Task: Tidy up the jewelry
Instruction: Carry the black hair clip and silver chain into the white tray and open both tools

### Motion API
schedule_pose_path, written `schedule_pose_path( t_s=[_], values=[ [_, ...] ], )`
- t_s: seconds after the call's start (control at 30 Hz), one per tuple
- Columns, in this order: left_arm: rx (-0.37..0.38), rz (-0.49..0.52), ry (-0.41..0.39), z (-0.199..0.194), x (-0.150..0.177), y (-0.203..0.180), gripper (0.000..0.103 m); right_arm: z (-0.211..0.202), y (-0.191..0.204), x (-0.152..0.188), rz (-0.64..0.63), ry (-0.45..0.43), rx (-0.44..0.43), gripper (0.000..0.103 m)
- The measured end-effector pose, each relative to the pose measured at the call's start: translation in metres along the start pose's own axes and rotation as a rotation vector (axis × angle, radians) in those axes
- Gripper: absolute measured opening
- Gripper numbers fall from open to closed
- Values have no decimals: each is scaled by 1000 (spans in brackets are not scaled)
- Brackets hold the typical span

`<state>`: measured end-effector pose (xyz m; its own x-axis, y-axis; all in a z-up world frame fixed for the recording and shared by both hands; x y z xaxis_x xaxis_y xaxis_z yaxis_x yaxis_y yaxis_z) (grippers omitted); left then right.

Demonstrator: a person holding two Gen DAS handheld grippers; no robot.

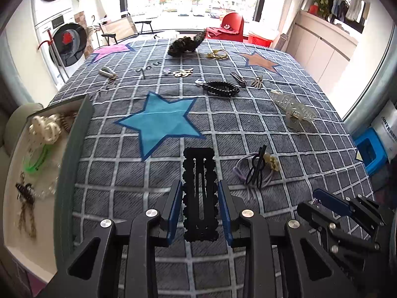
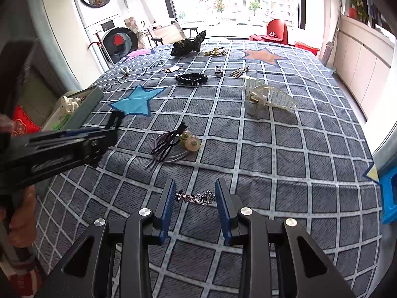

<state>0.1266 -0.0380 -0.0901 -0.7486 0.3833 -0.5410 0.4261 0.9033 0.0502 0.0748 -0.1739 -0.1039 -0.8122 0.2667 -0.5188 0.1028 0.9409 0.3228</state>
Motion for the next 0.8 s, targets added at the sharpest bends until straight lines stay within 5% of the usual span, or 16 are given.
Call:
schedule_pose_path(
  t_s=[0.8],
  values=[
    [-77,-122,-134,-87,63,65,31,-17,86,8,-89,50,-105,36]
  ],
)
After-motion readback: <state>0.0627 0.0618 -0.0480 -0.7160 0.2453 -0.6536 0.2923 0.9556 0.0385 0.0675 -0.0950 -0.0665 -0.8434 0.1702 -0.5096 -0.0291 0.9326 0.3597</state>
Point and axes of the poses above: each gripper's, at about its wrist camera, not at the fingertips, and z roughly the way its jaws point, y to its left, x to its underside, the point moved 5 cm from there along z, roughly the way its jaws point, and after that the axes turned 14 degrees about z, right-handed, at the moved point
